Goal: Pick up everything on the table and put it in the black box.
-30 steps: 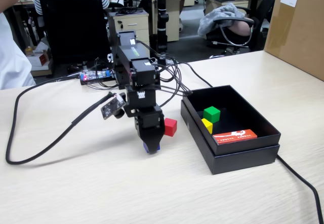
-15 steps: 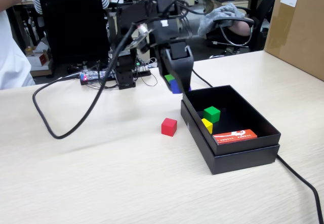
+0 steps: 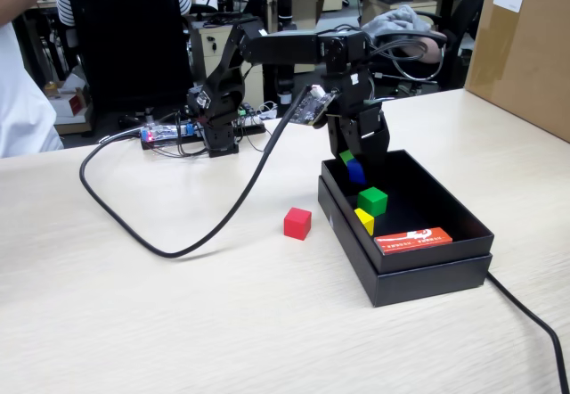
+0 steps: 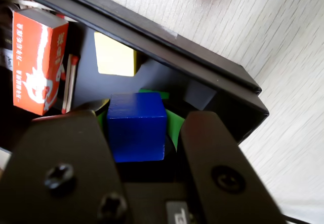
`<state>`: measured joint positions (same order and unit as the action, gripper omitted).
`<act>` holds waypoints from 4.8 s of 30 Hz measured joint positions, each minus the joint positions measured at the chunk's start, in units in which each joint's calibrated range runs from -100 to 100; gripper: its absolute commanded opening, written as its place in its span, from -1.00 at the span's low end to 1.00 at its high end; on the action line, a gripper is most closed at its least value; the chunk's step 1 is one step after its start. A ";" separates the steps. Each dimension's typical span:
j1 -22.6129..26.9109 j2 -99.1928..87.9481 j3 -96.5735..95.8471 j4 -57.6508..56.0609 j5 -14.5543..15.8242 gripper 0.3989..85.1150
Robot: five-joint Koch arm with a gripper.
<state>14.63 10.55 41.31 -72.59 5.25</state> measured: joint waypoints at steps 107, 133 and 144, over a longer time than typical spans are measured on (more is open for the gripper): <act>-8.30 9.32 -11.78 -4.34 8.25 -0.29; -1.86 -15.66 1.10 -5.73 -0.54 -0.95; 1.17 6.60 7.94 -6.04 -0.34 -0.94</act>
<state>15.80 17.15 49.25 -78.63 4.91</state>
